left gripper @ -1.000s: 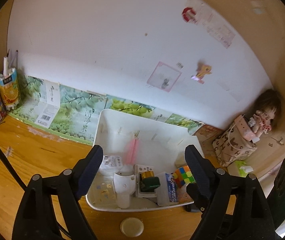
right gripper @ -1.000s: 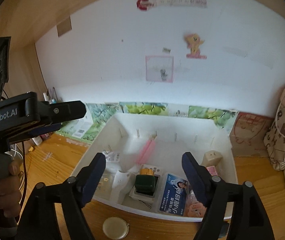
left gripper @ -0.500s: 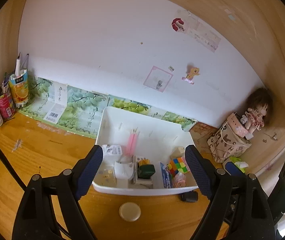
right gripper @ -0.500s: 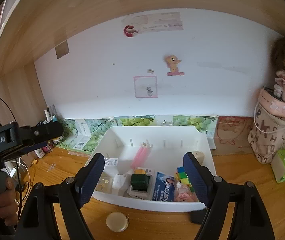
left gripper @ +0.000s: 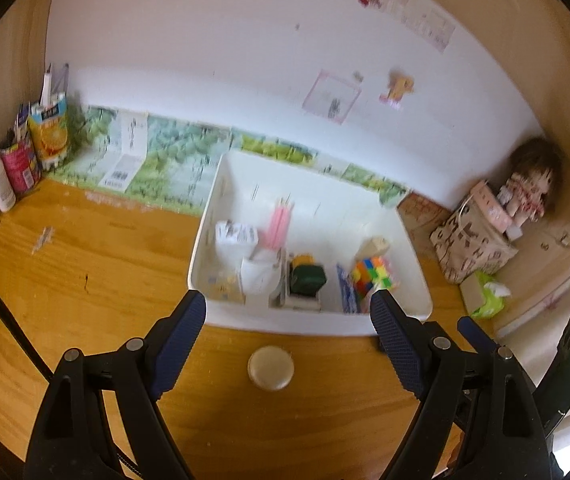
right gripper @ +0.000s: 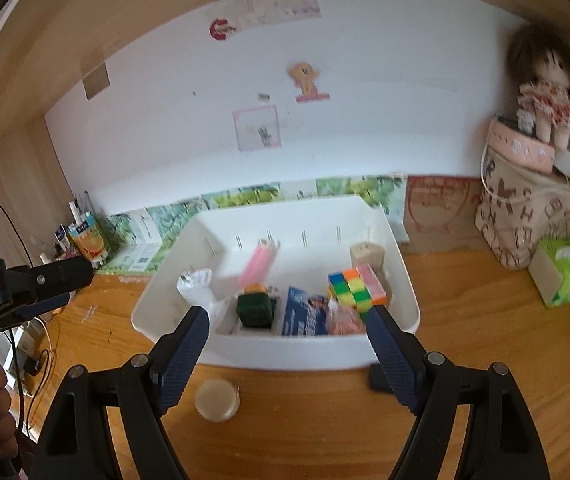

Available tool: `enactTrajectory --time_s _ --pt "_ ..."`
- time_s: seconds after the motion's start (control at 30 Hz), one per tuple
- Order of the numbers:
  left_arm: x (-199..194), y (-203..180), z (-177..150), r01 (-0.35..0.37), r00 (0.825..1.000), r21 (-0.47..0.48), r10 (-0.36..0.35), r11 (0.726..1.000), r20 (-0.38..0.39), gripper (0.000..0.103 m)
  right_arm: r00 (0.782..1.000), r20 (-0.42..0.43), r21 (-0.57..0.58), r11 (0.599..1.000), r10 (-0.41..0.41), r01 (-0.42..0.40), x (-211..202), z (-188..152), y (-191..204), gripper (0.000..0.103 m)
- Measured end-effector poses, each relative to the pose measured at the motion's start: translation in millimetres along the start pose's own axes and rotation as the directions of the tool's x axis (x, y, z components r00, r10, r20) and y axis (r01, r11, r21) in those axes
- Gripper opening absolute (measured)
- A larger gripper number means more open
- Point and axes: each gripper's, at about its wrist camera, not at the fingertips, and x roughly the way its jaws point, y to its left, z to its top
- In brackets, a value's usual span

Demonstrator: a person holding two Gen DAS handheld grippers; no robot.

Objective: Organize rigid objects
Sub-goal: 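Withdraw both open tools away from the bin, then move left tool toward round gold compact while right tool approaches black plug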

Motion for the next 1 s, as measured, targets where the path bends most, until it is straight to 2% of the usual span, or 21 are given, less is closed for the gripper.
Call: enactTrajectory --time_s 0.17,0.3,0.57,0.77,0.9,1.0 --pt "18 1 -18 -0.029 0.995 0.0 0.029 1.0 -0.091 0.087 0.998 -0.055 0.022 0.999 -0.03 0.031 9 -19 -8 0.082" --pt "37 4 -34 -0.069 0.983 0.008 0.069 0.998 -0.169 0.086 0.993 -0.101 0.046 0.997 -0.064 0.068 17 -35 -16 0.082" --pt "78 18 -57 -0.152 0.941 -0.033 0.135 0.988 -0.31 0.086 0.972 -0.197 0.114 0.982 -0.125 0.149 35 -62 -36 0.082" --pt "104 15 -64 -0.175 0.911 0.004 0.164 0.985 -0.378 0.087 0.957 -0.251 0.154 0.969 -0.148 0.191 47 -73 -52 0.082" --pt "125 9 -63 -0.184 0.886 0.039 0.183 0.982 -0.426 0.086 0.949 -0.279 0.173 0.964 -0.15 0.203 59 -75 -60 0.082" --pt "143 4 -63 -0.174 0.86 0.064 0.183 0.983 -0.476 0.086 0.942 -0.298 0.172 0.963 -0.152 0.21 70 -74 -65 0.082"
